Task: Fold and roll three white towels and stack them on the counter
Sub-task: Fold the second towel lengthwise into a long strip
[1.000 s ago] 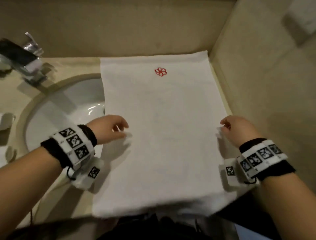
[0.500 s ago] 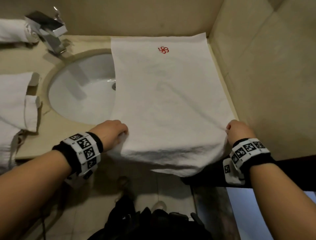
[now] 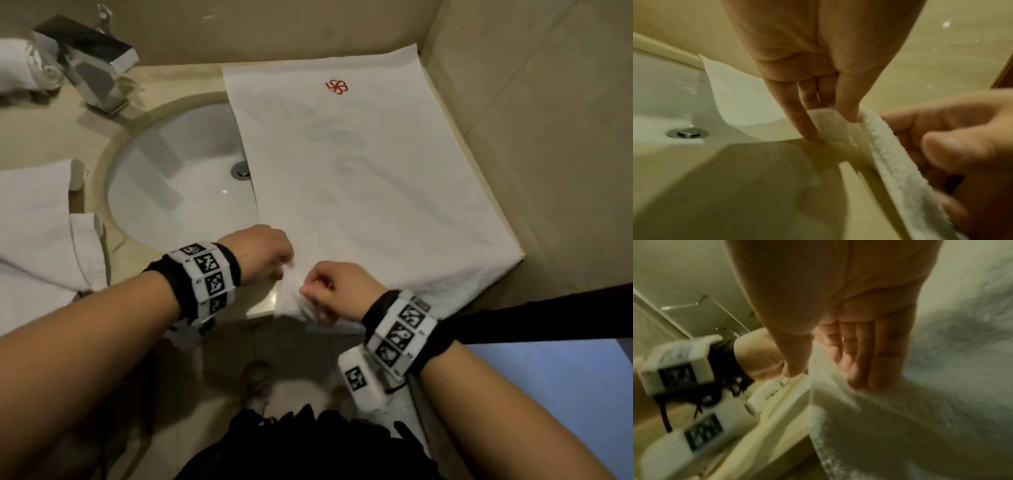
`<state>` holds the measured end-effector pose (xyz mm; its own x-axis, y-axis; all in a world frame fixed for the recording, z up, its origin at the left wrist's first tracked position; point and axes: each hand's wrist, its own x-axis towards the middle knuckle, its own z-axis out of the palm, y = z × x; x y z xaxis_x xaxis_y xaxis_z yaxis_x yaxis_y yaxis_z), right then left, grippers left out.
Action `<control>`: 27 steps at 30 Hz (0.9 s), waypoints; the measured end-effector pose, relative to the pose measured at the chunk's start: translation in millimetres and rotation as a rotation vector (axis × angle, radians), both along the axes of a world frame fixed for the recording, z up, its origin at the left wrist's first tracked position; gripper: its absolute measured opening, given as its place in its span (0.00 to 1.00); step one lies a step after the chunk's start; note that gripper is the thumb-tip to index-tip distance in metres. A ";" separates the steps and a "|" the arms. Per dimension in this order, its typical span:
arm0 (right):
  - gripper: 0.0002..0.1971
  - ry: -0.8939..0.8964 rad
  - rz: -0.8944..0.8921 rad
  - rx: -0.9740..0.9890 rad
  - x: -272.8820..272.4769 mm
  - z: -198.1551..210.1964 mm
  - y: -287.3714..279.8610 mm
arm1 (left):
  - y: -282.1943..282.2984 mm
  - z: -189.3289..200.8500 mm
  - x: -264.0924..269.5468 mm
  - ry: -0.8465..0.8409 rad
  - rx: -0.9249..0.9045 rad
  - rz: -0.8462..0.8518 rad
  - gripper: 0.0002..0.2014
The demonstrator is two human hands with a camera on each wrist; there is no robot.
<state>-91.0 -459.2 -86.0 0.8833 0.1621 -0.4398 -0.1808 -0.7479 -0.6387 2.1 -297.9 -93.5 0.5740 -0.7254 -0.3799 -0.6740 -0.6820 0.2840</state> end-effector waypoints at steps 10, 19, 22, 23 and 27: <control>0.12 -0.053 -0.308 -0.345 2.5 -20.7 46.7 | -6.3 4.7 37.6 0.122 -0.046 -0.212 0.16; 0.14 -0.089 -0.521 -0.232 3.9 -6.5 35.0 | -18.1 2.6 49.6 0.097 -0.086 -0.225 0.12; 0.23 -0.144 -0.361 -0.318 -1.1 2.8 32.7 | -20.4 4.1 52.1 0.106 -0.057 -0.224 0.10; 0.22 -0.150 -0.333 -0.369 -4.0 5.1 29.4 | -20.3 4.4 52.9 0.100 -0.051 -0.225 0.11; 0.18 -0.126 -0.382 -0.572 -28.9 11.1 4.0 | -19.8 6.8 56.0 0.082 -0.086 -0.213 0.14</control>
<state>-119.9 -455.2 -74.9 0.8824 -0.3964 -0.2537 -0.4483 -0.8719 -0.1972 58.1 -317.7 -86.7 0.3741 -0.8587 -0.3503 -0.7725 -0.4975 0.3946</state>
